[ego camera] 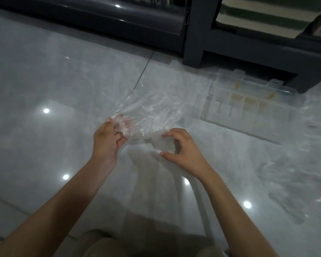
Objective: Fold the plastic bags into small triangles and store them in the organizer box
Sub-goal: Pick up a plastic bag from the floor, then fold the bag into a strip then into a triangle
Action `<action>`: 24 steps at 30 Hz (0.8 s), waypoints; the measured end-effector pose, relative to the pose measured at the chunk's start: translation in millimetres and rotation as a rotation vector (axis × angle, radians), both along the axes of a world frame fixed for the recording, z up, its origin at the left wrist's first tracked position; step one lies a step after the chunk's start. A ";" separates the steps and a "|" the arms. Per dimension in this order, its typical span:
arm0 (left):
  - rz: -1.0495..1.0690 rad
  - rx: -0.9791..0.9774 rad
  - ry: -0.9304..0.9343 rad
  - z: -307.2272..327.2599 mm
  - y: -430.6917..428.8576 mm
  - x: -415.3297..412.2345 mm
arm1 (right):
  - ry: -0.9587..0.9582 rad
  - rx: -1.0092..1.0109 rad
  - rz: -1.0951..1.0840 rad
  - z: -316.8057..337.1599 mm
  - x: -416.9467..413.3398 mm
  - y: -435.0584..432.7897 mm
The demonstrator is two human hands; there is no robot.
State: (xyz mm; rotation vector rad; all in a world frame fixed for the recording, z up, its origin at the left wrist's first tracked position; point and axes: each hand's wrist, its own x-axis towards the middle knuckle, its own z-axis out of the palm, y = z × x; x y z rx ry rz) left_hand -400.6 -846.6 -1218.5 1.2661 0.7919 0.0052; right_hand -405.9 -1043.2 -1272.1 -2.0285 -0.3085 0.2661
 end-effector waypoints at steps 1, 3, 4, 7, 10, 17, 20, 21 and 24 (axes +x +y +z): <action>-0.003 0.010 -0.002 0.7 0.4 0.6 | -0.008 -0.034 -0.018 -2.9 -0.1 1.5; -0.005 0.025 -0.007 2.4 0.1 1.0 | -0.020 -0.024 -0.100 -6.6 -2.4 5.7; -0.010 0.029 -0.012 3.3 -1.2 0.9 | -0.021 -0.002 -0.162 -5.5 -3.9 6.9; -0.029 0.084 -0.033 4.3 -6.2 0.5 | 0.003 0.073 -0.345 -0.4 -5.5 1.6; -0.033 0.125 -0.056 2.8 -5.8 -0.1 | -0.028 0.094 -0.449 3.1 -5.5 -11.2; 0.026 0.117 -0.006 -6.7 -2.7 -8.2 | -0.173 -0.042 -0.626 14.0 -11.8 -35.4; 0.035 -0.062 0.036 -9.6 -0.2 -4.1 | -0.133 -0.024 -0.649 14.6 -14.3 -37.5; 0.045 -0.132 0.046 -10.0 0.4 -1.8 | -0.111 0.021 -0.644 14.1 -15.8 -35.4; 0.106 -0.280 0.021 -11.3 2.3 3.1 | -0.053 0.153 -0.666 14.0 -20.6 -25.9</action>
